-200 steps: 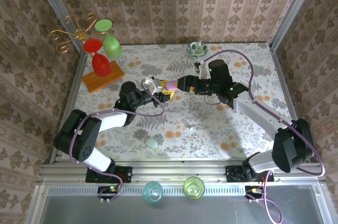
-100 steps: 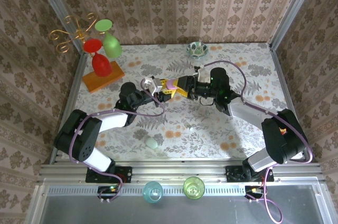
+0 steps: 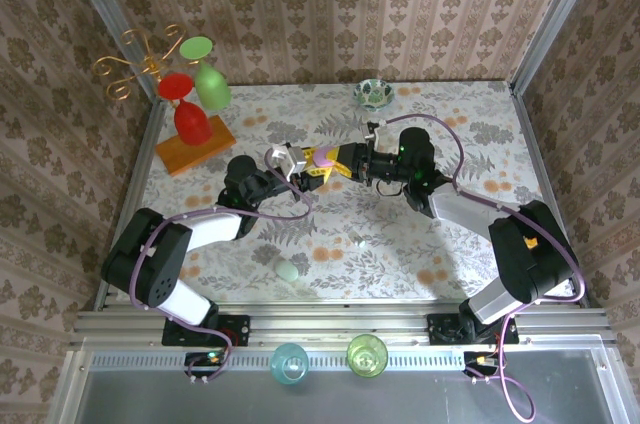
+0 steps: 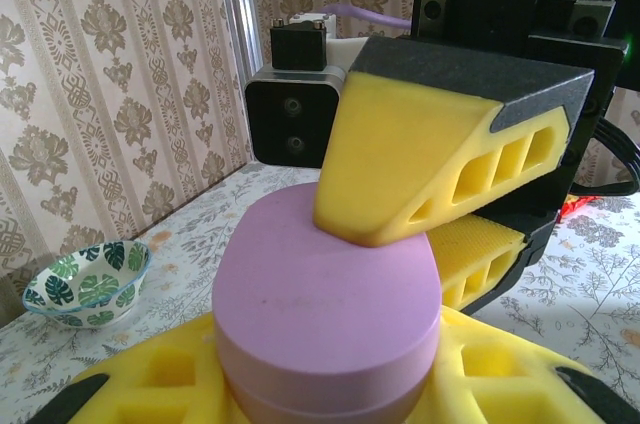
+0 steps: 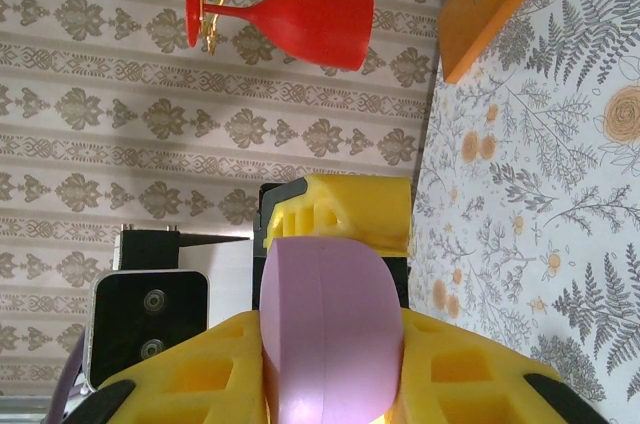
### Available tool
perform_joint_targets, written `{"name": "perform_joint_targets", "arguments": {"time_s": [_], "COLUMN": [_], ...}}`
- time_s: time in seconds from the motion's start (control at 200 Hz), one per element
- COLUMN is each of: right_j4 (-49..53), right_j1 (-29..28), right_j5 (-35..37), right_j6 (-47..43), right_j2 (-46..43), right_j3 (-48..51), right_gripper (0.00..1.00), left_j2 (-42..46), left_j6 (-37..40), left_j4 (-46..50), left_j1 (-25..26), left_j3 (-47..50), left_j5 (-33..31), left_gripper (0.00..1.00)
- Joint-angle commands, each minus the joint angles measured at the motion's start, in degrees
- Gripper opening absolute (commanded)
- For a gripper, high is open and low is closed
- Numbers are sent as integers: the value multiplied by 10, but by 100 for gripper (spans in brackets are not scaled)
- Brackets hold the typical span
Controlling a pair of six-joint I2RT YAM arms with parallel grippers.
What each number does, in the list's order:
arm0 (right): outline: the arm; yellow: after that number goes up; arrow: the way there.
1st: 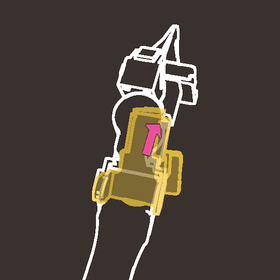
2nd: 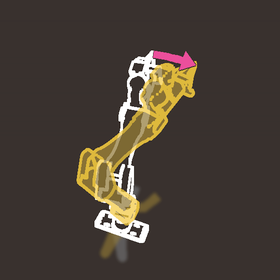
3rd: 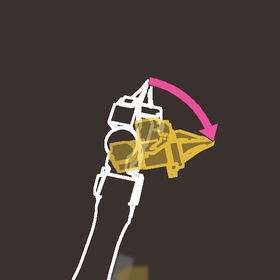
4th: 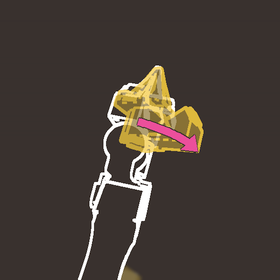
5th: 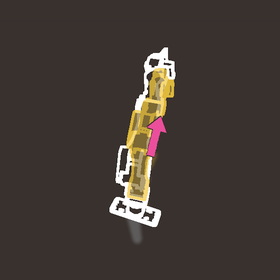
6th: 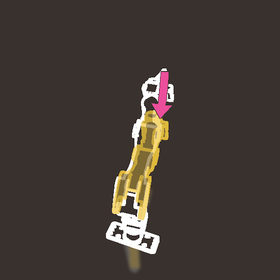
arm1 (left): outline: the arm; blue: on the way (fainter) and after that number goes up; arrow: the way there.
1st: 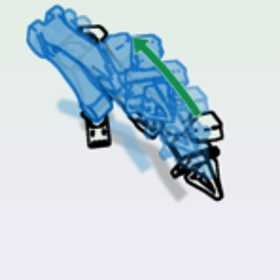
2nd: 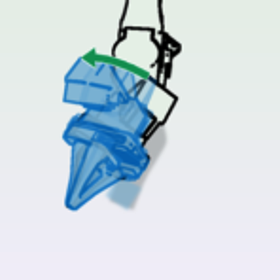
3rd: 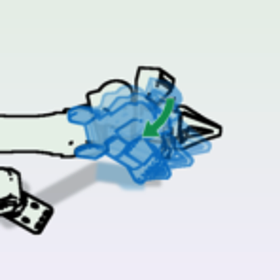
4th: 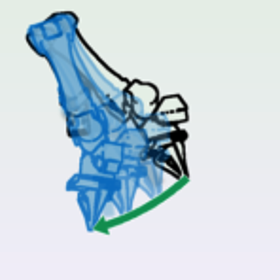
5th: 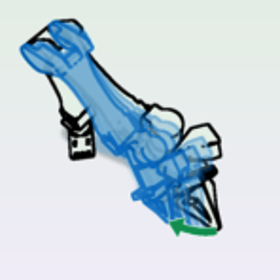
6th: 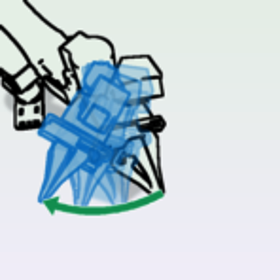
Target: Insert the wireless bluetooth earbuds into the charging case
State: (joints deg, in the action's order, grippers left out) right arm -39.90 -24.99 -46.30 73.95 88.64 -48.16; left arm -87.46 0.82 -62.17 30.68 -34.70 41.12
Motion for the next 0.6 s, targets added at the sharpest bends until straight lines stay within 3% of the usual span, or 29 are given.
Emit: {"name": "perform_joint_targets", "arguments": {"time_s": [0.0, 0.105, 0.19, 0.41, 0.59], "right_j4": [15, 77, 134, 248, 277], "right_j1": [5, 15, 23, 35, 35], "right_j5": [8, 37, 70, 172, 230], "right_j6": [-28, -80, -122, -224, -256], "right_j2": [-3, -13, -12, 42, 134], "right_j3": [-1, -5, -14, -67, -129], "right_gripper": [18, 18, 18, 18, 18], "left_j2": [20, 30, 40, 68, 80], "left_j6": [7, 29, 49, 92, 98], "left_j4": [9, 40, 70, 152, 170], "left_j1": [4, 1, -3, -10, -10], "left_j3": [-11, -6, 3, 32, 60], "left_j5": [15, 9, 0, -35, -63], "left_gripper": [40, 64, 77, 94, 99]}}
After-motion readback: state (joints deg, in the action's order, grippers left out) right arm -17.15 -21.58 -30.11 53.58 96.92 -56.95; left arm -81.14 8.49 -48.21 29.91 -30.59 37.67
